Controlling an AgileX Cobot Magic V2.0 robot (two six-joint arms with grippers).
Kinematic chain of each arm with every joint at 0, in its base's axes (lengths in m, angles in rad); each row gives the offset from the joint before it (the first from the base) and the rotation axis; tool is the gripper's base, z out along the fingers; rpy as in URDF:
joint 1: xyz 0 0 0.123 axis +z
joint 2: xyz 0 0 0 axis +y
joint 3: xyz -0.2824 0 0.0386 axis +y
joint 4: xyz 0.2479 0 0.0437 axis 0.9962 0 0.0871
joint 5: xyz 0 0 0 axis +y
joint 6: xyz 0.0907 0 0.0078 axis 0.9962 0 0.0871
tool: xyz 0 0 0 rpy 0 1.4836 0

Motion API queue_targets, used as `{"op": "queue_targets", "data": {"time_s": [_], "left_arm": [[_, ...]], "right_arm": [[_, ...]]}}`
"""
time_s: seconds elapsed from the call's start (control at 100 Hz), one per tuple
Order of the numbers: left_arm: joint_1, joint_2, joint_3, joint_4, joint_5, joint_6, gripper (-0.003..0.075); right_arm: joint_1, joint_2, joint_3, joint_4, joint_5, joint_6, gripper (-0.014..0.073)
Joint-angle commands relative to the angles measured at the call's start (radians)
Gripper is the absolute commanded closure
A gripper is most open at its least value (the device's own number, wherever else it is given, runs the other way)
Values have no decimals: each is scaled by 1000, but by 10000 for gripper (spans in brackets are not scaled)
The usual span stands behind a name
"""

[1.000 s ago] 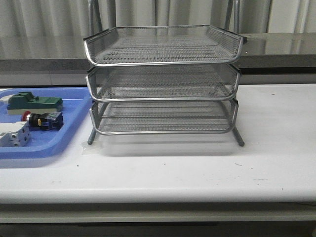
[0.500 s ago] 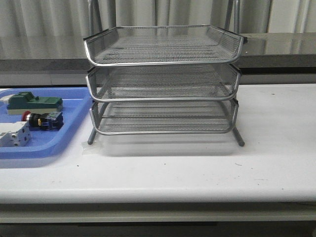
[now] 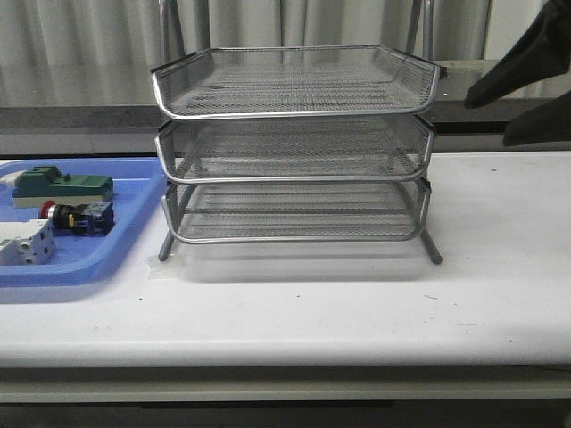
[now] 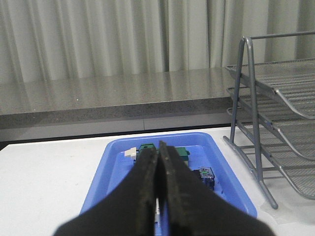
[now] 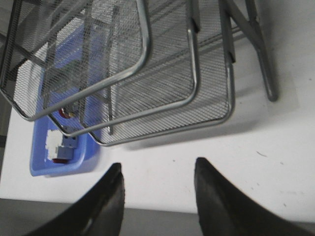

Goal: Place button on rack with both arms
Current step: 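Reach the right gripper to the middle mesh tray's front edge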

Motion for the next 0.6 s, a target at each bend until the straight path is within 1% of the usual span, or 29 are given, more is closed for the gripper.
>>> {"op": "queue_targets", "data": {"time_s": [0.0,0.03,0.1,0.22,0.37,0.59], "left_arm": [[0,-32,34,-6,-76,-8,741],[0,-32,34,-6,-76,-8,741],[0,-32,34,-6,-76,-8,741],[0,-32,34,-6,-76,-8,741],[0,-32,34,-6,-76,-8,741],[0,-32,34,-6,-76,-8,741]], "right_arm": [[0,37,-33,246,14,-214,237],[0,61,-33,311,26,-262,237],[0,111,-33,418,55,-360,237],[0,197,-33,539,114,-460,237],[0,291,-59,540,165,-477,237],[0,388,-144,540,208,-478,237]]}}
